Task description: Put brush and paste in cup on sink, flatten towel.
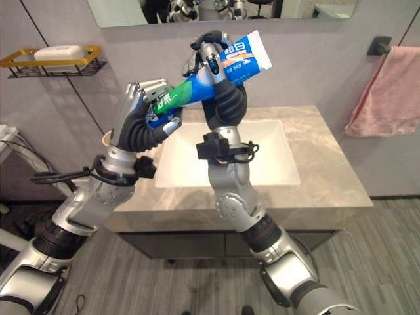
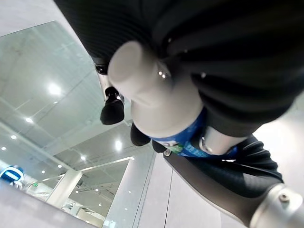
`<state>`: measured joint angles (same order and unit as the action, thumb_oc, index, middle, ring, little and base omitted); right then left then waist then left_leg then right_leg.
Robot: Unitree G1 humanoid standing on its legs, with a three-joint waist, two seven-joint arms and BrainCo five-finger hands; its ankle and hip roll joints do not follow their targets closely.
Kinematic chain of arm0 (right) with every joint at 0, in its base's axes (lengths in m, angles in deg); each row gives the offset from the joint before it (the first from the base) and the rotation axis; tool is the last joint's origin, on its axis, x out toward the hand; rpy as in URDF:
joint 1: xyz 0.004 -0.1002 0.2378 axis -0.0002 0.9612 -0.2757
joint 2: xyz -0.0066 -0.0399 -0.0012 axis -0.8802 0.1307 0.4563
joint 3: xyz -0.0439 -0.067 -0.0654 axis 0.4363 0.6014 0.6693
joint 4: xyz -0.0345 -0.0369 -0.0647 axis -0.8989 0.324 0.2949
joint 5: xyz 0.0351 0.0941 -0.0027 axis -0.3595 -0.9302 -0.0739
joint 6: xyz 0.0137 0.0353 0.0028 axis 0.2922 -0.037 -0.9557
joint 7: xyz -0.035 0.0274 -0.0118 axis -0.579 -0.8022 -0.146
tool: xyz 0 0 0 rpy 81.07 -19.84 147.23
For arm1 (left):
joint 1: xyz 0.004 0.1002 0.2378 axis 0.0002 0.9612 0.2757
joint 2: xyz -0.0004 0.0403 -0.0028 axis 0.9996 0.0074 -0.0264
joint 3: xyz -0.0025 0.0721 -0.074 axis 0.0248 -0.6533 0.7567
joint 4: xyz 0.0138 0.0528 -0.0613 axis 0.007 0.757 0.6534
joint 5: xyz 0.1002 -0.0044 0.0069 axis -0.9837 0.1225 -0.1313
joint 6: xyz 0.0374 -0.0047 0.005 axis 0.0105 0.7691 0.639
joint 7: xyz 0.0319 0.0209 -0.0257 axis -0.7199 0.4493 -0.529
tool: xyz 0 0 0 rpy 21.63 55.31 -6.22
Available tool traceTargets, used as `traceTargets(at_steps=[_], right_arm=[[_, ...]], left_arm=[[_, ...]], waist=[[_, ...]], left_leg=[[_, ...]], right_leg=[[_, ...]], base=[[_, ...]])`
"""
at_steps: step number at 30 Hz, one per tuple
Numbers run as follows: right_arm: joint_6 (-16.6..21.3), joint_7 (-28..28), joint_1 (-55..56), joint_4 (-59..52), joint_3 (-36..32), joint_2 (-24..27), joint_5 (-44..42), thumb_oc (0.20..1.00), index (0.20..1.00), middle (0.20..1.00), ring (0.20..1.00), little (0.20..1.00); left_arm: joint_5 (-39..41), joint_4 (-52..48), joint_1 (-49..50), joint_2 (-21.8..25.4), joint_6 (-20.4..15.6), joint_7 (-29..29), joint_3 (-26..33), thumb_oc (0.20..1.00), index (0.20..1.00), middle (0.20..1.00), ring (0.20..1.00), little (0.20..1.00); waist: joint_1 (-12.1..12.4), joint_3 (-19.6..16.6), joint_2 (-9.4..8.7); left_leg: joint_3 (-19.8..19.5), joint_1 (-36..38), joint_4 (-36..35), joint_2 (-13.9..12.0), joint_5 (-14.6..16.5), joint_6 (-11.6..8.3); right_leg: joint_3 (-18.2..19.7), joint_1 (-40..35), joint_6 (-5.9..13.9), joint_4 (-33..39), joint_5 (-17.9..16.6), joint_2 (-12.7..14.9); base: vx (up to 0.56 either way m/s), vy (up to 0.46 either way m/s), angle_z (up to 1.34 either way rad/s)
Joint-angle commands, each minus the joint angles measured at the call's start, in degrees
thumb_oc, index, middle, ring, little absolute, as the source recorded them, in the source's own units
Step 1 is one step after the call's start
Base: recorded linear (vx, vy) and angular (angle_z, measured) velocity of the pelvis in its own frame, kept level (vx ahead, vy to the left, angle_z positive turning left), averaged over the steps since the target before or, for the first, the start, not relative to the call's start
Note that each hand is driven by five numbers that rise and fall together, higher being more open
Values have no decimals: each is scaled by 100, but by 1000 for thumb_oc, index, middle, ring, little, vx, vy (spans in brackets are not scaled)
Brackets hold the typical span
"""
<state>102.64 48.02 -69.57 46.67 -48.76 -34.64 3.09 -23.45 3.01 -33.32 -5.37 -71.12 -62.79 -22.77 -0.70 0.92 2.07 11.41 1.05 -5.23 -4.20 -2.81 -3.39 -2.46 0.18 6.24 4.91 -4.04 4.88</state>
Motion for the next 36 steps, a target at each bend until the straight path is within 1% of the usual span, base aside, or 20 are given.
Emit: traceTargets(at_steps=[1,2,3,4,9,12,16,18,19,21,22,23,25,26,27,28,31,33,35,36], right_arm=[[361,130,-274,-272,-488,-269,194,200,200,200,200,200],[380,166,-259,-267,-490,-289,209,200,200,200,200,200],[379,181,-254,-267,-499,-301,222,200,200,200,200,200],[362,198,-241,-264,-503,-305,239,200,200,200,200,200],[374,261,-221,-236,-536,-306,260,200,200,200,200,200],[381,332,-220,-185,-563,-290,328,200,200,200,200,200],[398,421,-272,-104,-633,-229,419,200,200,200,200,200],[358,634,-461,32,-854,-45,660,200,200,200,200,200],[355,640,-465,36,-851,-52,665,200,200,200,200,200],[396,805,-737,290,-1103,114,752,200,200,200,200,200],[398,803,-745,302,-1107,109,750,200,200,200,200,200],[422,916,-911,437,-1243,246,811,200,200,200,200,200],[415,1024,-1029,512,-1425,455,907,200,200,200,200,200],[397,1137,-1109,584,-1539,701,1042,200,200,200,200,200],[352,1161,-1148,628,-1583,818,1123,200,200,200,200,200],[350,1165,-1150,630,-1584,821,1126,200,200,200,200,200],[346,1241,-1331,818,-1680,1177,1262,200,200,200,200,200],[323,1290,-1533,978,-1695,1384,1319,200,200,200,200,200],[322,1303,-1583,1013,-1704,1431,1327,200,200,200,200,200],[293,1322,-1737,1116,-1675,1497,1351,200,200,200,200,200]], left_arm=[[332,-239,24,237,-166,14,203,200,200,200,200,200],[369,-290,76,179,-142,-3,208,200,200,200,200,200],[382,-302,117,155,-140,6,205,310,310,310,310,310],[424,-325,189,128,-139,45,203,1000,1000,1000,1000,1000],[719,-506,521,-25,-149,97,294,1000,1000,1000,1000,1000],[1148,-567,830,-193,-181,55,368,1000,1000,1000,1000,1000],[1352,-559,1117,-257,-160,20,468,1000,1000,1000,1000,1000],[1517,-696,1677,-252,-300,6,613,1000,1000,1000,1000,1000],[1526,-716,1698,-246,-298,18,629,1000,1000,1000,1000,1000],[1818,-627,2329,-186,-415,124,709,1000,1000,1000,1000,1000],[1828,-634,2339,-177,-420,133,717,1000,1000,1000,1000,1000],[2006,-466,2694,-71,-489,267,723,1000,1000,1000,1000,1000],[2386,-182,3146,-12,-463,519,733,1000,1000,1000,1000,1000],[2678,11,3522,30,-418,689,797,1000,1000,1000,1000,1000],[2891,61,3670,31,-425,825,799,1000,1000,1000,1000,1000],[2911,56,3673,37,-426,844,804,1000,1000,1000,1000,1000],[3049,163,3940,170,-413,1041,892,1000,1000,1000,1000,1000],[3080,415,4025,279,-334,1192,832,1000,1000,1000,1000,1000],[3066,455,4026,310,-307,1234,803,1000,1000,1000,1000,1000],[3014,568,3998,421,-256,1363,672,1000,1000,1000,1000,1000]], waist=[[76,-237,-404],[81,-228,-402],[85,-223,-400],[91,-216,-395],[145,-190,-394],[209,-133,-399],[275,-69,-400],[436,18,-406],[429,10,-409],[624,85,-406],[621,73,-413],[762,114,-412],[924,138,-409],[1066,173,-408],[1124,187,-407],[1117,184,-406],[1252,213,-426],[1367,255,-442],[1383,261,-446],[1439,276,-454]], left_leg=[[-204,86,23,-290,159,-216],[-220,83,23,-286,154,-215],[-226,79,23,-284,151,-215],[-233,74,23,-281,148,-214],[-271,32,23,-274,127,-216],[-324,-23,23,-246,99,-218],[-394,-103,23,-222,72,-218],[-482,-203,23,-192,35,-208],[-484,-209,23,-191,34,-208],[-557,-322,23,-159,1,-188],[-557,-333,23,-157,0,-188],[-609,-416,23,-138,-35,-180],[-708,-526,23,-106,-79,-175],[-804,-619,23,-74,-116,-178],[-864,-656,23,-52,-131,-175],[-875,-660,23,-49,-133,-175],[-1014,-746,23,-9,-162,-176],[-1137,-834,23,40,-182,-172],[-1161,-852,23,51,-186,-170],[-1217,-891,23,76,-192,-164]], right_leg=[[-14,143,447,9,-232,809],[-35,131,443,9,-226,809],[-42,126,441,9,-222,807],[-54,122,438,9,-224,808],[-102,111,432,9,-221,814],[-152,119,429,9,-233,832],[-202,132,430,9,-235,852],[-258,163,437,9,-232,868],[-260,167,438,9,-232,870],[-312,232,454,9,-250,897],[-313,242,455,9,-251,898],[-367,276,459,9,-258,916],[-474,306,461,9,-268,951],[-593,301,466,9,-267,978],[-654,288,472,9,-263,987],[-665,286,473,9,-261,989],[-846,226,499,9,-239,1017],[-965,198,524,9,-230,1044],[-996,191,531,9,-230,1055],[-1069,174,553,9,-227,1085]], base=[[-7,-12,4],[-10,-14,5],[-12,-7,5],[-9,-4,15],[-6,-3,7],[0,0,0],[-14,-6,13],[-15,-19,16],[-4,-12,5],[1,-8,21],[7,-7,23],[12,-7,17],[27,-5,23],[42,-2,26],[36,-1,27],[30,0,37],[50,1,41],[47,0,13],[53,9,26],[58,14,28]])
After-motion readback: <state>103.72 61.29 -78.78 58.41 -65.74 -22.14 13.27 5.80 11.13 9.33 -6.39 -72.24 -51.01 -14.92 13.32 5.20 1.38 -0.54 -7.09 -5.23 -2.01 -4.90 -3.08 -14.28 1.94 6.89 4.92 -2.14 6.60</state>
